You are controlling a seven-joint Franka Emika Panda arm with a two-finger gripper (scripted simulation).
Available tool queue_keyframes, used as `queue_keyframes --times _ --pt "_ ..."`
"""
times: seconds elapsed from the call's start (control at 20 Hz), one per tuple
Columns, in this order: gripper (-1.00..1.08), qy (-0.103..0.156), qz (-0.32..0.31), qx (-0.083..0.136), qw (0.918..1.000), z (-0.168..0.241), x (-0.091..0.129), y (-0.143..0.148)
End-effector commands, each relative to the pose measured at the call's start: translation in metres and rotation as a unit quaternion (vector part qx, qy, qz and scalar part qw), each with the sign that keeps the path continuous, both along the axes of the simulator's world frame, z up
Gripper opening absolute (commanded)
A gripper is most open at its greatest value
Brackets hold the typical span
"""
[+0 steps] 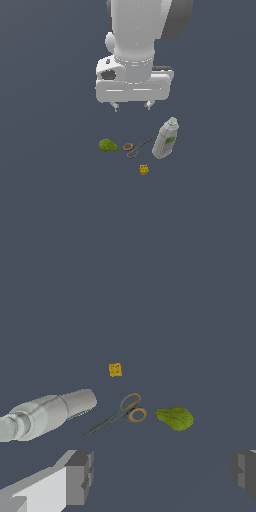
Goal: Pick up a designated object from a clutter of objects.
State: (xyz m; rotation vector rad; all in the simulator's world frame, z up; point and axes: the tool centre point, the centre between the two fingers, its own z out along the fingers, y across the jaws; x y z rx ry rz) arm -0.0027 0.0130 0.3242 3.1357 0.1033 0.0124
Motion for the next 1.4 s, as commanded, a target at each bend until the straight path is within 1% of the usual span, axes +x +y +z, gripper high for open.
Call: queue_keyframes --times 0.0,0.15,0.4,0.5,0.9,1.35 --pt "1.00 0.000 0.000 0.000 1.0000 0.000 0.000 0.000" --pt "1.00 0.003 -0.003 -0.001 1.0000 -0.002 -0.001 -0.004" --pt "1.00 0.017 -0.014 -0.008 0.9997 -0.008 -0.006 -0.024" --pt "1.00 0.020 -0.016 -0.009 0.9996 -0.009 -0.007 -0.028" --pt "1.00 0.019 -0.027 -0.008 0.9994 -0.014 -0.005 -0.025" --pt "1.00 0.017 -0.079 -0.007 0.9967 -0.038 -0.002 -0.016"
